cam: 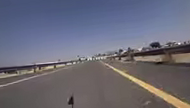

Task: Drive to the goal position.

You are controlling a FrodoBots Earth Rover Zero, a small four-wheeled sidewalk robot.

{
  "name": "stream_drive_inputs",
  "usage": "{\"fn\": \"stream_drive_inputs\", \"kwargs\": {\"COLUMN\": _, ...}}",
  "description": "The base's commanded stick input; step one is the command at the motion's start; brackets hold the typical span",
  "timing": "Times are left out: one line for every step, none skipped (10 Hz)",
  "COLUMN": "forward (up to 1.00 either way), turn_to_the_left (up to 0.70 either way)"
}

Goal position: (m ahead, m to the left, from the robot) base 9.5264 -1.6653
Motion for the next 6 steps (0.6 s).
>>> {"fn": "stream_drive_inputs", "kwargs": {"forward": 1.0, "turn_to_the_left": 0.0}}
{"fn": "stream_drive_inputs", "kwargs": {"forward": 1.0, "turn_to_the_left": 0.0}}
{"fn": "stream_drive_inputs", "kwargs": {"forward": 1.0, "turn_to_the_left": 0.0}}
{"fn": "stream_drive_inputs", "kwargs": {"forward": 1.0, "turn_to_the_left": 0.0}}
{"fn": "stream_drive_inputs", "kwargs": {"forward": 1.0, "turn_to_the_left": 0.0}}
{"fn": "stream_drive_inputs", "kwargs": {"forward": 1.0, "turn_to_the_left": -0.02}}
